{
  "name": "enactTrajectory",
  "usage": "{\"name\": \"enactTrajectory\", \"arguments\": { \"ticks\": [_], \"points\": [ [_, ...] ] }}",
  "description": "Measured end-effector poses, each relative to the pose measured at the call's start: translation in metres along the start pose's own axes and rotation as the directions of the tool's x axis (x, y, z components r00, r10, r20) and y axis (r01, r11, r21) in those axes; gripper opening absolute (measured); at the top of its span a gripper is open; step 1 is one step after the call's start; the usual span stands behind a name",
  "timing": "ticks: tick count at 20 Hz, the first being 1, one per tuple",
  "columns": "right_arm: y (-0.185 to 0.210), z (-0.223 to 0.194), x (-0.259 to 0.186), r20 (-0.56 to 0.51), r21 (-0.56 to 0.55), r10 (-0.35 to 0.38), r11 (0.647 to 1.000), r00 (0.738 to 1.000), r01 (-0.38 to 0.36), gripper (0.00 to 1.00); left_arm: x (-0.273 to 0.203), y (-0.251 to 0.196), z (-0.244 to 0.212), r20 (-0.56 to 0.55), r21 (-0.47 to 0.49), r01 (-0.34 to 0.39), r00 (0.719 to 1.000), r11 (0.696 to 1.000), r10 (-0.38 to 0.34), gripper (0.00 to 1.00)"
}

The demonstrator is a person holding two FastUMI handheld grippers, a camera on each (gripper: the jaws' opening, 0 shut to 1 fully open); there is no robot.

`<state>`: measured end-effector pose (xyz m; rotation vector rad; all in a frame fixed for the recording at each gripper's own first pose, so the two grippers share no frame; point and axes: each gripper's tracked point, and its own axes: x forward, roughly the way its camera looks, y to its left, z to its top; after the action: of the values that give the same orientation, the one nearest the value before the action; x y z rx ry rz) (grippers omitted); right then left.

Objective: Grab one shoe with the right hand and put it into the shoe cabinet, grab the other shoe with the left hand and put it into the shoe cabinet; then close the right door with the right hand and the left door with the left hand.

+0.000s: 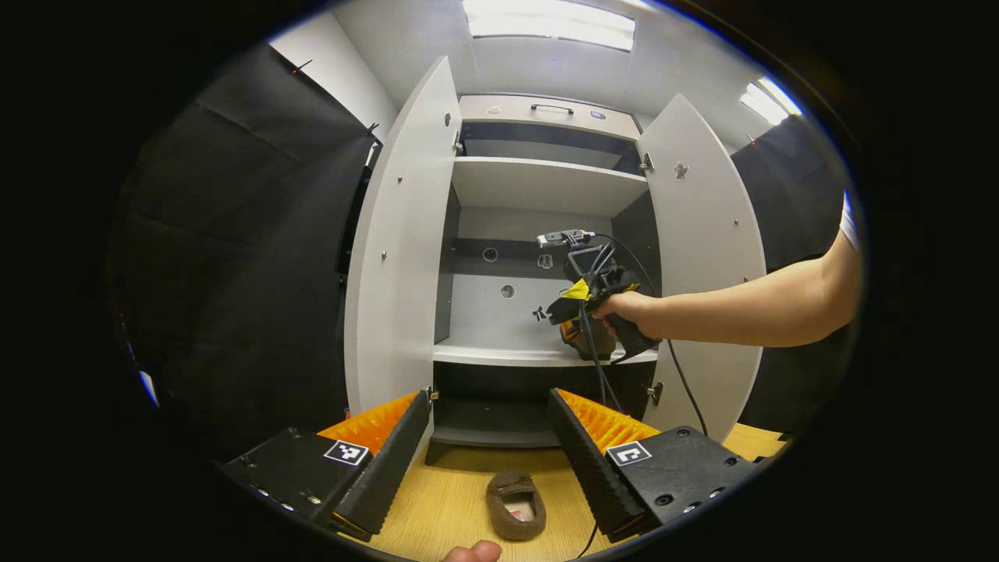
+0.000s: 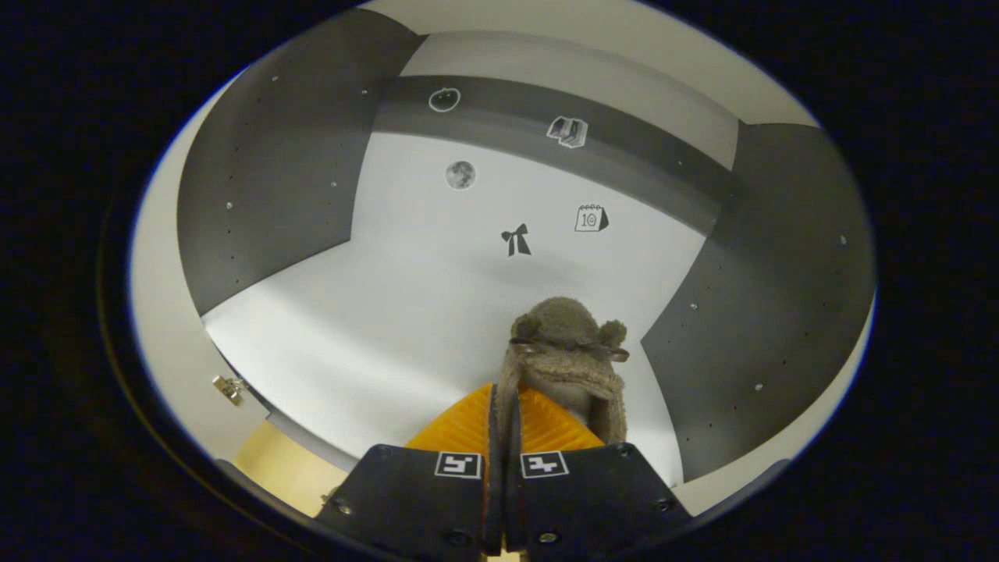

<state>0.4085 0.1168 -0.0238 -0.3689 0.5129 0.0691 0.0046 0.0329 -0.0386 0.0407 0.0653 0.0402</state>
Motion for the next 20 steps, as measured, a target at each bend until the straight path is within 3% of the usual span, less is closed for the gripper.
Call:
{"name": "enactTrajectory", "arguments": {
  "ticks": [4,5,6,7,8,9,10,11,12,14,15,16,18,19,20],
  "points": [
    [-0.002,-0.001,0.008,-0.043,0.077,-0.008,0.997,0.999,0.011,0.16,0.001,0.005,0.001,0.007,-0.005,-0.011,1.0,1.0,0.011,0.95],
    [0.001,-0.003,0.008,-0.064,0.09,0.0,0.996,0.998,0.006,0.24,0.002,0.006,0.001,0.01,-0.01,-0.012,1.0,1.0,0.012,0.95],
    [0.001,0.0,0.007,-0.067,0.099,0.002,0.995,0.998,0.005,0.4,0.002,0.006,0.002,0.013,-0.014,-0.012,1.0,1.0,0.012,0.95],
    [0.004,0.004,0.001,-0.057,0.101,0.011,0.995,0.998,-0.005,0.39,0.001,0.006,0.002,0.013,-0.014,-0.013,1.0,1.0,0.013,0.95],
    [0.005,0.008,-0.008,-0.041,0.09,0.02,0.996,0.999,-0.016,0.5,0.002,0.007,0.002,0.014,-0.014,-0.015,1.0,1.0,0.015,0.95],
    [0.005,0.014,-0.021,-0.011,0.081,0.028,0.996,1.0,-0.027,0.42,0.002,0.007,0.003,0.015,-0.015,-0.014,1.0,1.0,0.014,0.95],
    [0.002,0.02,-0.037,0.024,0.075,0.031,0.997,0.999,-0.032,0.51,0.002,0.007,0.003,0.019,-0.017,-0.012,1.0,1.0,0.012,0.95],
    [-0.002,0.026,-0.054,0.068,0.074,0.036,0.996,0.997,-0.041,0.42,0.002,0.007,0.003,0.022,-0.021,-0.009,1.0,1.0,0.009,0.95],
    [-0.005,0.032,-0.074,0.118,0.08,0.038,0.996,0.992,-0.047,0.42,0.001,0.006,0.003,0.023,-0.026,-0.006,1.0,1.0,0.007,0.95],
    [-0.011,0.032,-0.113,0.211,0.093,0.054,0.993,0.976,-0.075,0.62,0.004,0.004,0.0,0.019,-0.033,0.002,1.0,0.999,-0.001,0.95],
    [-0.014,0.028,-0.132,0.242,0.1,0.056,0.992,0.969,-0.083,0.55,0.005,0.003,-0.001,0.016,-0.038,0.009,1.0,0.999,-0.008,0.95],
    [-0.016,0.02,-0.149,0.27,0.106,0.061,0.99,0.961,-0.092,0.63,0.006,0.001,-0.001,0.013,-0.043,0.017,1.0,0.999,-0.017,0.95],
    [-0.019,0.002,-0.181,0.319,0.127,0.06,0.986,0.946,-0.106,0.59,0.006,-0.002,-0.002,0.013,-0.049,0.028,1.0,0.998,-0.027,0.95],
    [-0.019,-0.011,-0.196,0.338,0.131,0.06,0.985,0.939,-0.11,0.68,0.008,-0.003,-0.003,0.011,-0.052,0.032,0.999,0.998,-0.031,0.95],
    [-0.02,-0.024,-0.207,0.358,0.138,0.051,0.985,0.932,-0.107,0.69,0.008,-0.004,-0.003,0.009,-0.055,0.037,0.999,0.998,-0.037,0.95]
  ]
}}
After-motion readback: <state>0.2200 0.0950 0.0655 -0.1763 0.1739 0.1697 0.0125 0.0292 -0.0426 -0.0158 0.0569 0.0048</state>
